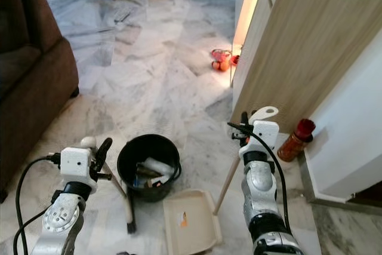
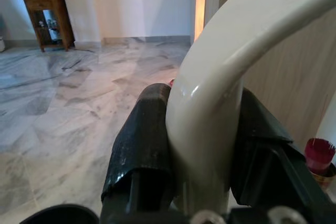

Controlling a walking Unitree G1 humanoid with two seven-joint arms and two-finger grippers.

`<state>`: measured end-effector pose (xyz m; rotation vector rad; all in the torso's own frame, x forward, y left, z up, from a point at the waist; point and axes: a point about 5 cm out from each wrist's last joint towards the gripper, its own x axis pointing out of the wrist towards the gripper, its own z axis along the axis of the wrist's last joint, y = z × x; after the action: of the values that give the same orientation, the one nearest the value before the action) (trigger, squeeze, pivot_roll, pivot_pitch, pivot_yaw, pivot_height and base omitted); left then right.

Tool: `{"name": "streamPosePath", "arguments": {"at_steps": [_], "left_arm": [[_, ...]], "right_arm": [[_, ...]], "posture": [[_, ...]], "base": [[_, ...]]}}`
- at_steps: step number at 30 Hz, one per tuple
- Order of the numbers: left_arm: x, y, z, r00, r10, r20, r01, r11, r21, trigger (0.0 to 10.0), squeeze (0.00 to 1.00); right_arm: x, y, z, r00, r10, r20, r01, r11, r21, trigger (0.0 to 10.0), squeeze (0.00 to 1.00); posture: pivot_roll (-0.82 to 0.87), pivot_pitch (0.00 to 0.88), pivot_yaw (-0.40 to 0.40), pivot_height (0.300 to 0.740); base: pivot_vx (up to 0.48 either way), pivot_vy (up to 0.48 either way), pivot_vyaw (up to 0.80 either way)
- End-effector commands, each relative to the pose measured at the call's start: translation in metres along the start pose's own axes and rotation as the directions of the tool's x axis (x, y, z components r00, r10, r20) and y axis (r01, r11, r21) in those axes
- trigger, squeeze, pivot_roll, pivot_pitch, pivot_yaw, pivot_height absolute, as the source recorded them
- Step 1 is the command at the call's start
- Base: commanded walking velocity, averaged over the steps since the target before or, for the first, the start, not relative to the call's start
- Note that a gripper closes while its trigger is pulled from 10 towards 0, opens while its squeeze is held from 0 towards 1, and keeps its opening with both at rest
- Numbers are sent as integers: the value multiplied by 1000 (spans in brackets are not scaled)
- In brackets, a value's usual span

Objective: Sweep floor

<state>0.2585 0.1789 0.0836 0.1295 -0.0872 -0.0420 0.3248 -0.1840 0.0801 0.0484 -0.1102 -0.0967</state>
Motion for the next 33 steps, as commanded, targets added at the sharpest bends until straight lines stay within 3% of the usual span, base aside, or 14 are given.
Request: {"name": "streamPosePath", "arguments": {"at_steps": [1, 33], "left_arm": [[2, -3, 8, 999, -13, 44, 13, 1000, -4, 10000, 0], [4, -3, 9, 999, -9, 42, 10, 1000, -1, 10000, 0]], "right_arm": [[4, 1, 6, 1000, 3, 30, -3, 1000, 2, 10000, 0], [3, 2, 4, 1000, 3, 24, -3, 1000, 4, 10000, 0]], "posture": [[19, 43, -70, 740], [16, 59, -71, 740]], "base": [[-247, 0, 0], [-208, 0, 0]]}}
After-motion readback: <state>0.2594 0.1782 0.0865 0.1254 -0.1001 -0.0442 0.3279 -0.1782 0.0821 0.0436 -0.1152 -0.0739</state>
